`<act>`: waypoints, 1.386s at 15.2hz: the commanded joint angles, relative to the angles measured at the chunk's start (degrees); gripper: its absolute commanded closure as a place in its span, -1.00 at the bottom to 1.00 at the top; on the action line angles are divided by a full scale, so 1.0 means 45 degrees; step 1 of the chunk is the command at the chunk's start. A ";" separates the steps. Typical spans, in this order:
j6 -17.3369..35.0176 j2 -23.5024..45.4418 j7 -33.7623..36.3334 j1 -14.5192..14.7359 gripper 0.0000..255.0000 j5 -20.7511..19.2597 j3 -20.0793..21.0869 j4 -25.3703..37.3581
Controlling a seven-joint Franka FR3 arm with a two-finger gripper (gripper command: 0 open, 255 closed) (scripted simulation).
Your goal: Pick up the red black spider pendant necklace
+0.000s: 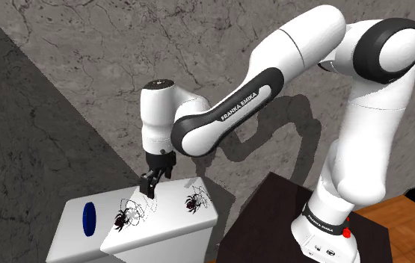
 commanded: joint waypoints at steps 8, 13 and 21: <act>0.0450 0.3852 0.2124 0.1748 -1.00 -0.2641 -0.0462 0.2985; 0.1051 0.4421 0.2406 0.1915 -1.00 -0.3022 -0.0700 0.2904; 0.1241 0.4652 0.2480 0.1968 1.00 -0.3156 -0.0796 0.2933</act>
